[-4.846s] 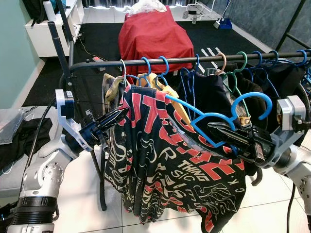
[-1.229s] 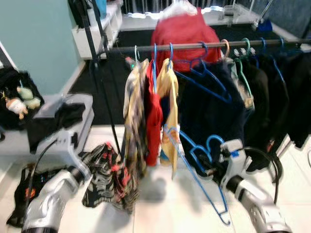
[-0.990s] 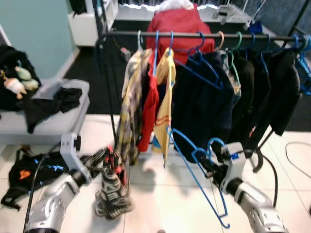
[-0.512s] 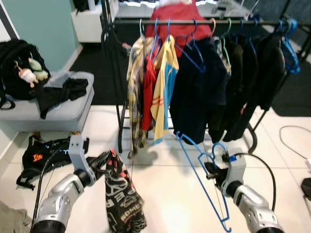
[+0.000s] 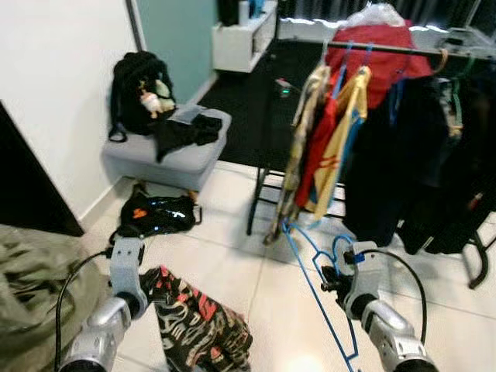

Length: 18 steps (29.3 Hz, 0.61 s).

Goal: Hang hanger

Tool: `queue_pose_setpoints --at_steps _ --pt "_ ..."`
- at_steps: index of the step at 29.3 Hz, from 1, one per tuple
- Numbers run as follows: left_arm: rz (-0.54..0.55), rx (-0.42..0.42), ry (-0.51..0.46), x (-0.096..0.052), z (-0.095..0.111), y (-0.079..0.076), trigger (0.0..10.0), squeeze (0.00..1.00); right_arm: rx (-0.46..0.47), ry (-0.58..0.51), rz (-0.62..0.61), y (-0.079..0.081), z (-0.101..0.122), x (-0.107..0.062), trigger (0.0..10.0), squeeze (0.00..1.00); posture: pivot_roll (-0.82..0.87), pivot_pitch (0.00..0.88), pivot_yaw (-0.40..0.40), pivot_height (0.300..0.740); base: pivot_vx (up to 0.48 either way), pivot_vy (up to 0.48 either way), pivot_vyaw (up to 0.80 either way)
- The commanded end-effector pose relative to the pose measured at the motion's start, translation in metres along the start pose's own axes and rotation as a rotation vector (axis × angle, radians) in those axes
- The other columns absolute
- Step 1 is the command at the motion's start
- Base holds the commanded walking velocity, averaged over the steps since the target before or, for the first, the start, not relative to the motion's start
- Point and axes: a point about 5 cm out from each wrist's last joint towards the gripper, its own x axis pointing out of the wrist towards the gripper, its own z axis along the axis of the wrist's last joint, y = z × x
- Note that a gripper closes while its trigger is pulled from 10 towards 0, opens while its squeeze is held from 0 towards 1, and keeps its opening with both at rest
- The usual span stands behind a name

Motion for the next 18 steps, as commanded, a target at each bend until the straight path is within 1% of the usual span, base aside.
queue_pose_setpoints --at_steps 1,6,8,11,12,18 --pt "0.003 0.014 -0.002 0.0 -0.004 -0.003 10.0 0.0 0.005 -0.002 -0.028 -0.003 -0.006 -0.003 10.0 0.0 -0.04 0.098 -0.003 0.74 0.0 0.0 0.77" --pt "0.012 -0.001 -0.005 -0.005 -0.012 -0.002 10.0 0.0 0.029 -0.02 -0.043 -0.007 -0.004 -0.004 10.0 0.0 -0.04 0.104 -0.006 0.74 0.0 0.0 0.77" --pt "0.021 -0.026 -0.04 -0.008 -0.014 -0.001 10.0 0.0 0.031 -0.029 -0.048 -0.009 -0.006 -0.007 10.0 0.0 -0.04 0.107 -0.006 0.74 0.0 0.0 0.76" --pt "0.034 -0.023 -0.06 -0.011 -0.015 0.001 10.0 0.0 0.035 -0.04 -0.049 -0.011 -0.007 -0.009 10.0 0.0 -0.04 0.108 -0.008 0.74 0.0 0.0 0.77" --pt "0.064 -0.028 -0.092 -0.016 -0.017 0.004 10.0 0.0 0.036 -0.061 -0.05 -0.012 -0.009 -0.012 10.0 0.0 -0.04 0.108 -0.008 0.74 0.0 0.0 0.76" --pt "0.092 -0.031 -0.109 -0.022 -0.02 0.008 10.0 0.0 0.032 -0.069 -0.042 -0.011 -0.014 -0.015 10.0 0.0 -0.03 0.115 -0.006 0.74 0.0 0.0 0.76"
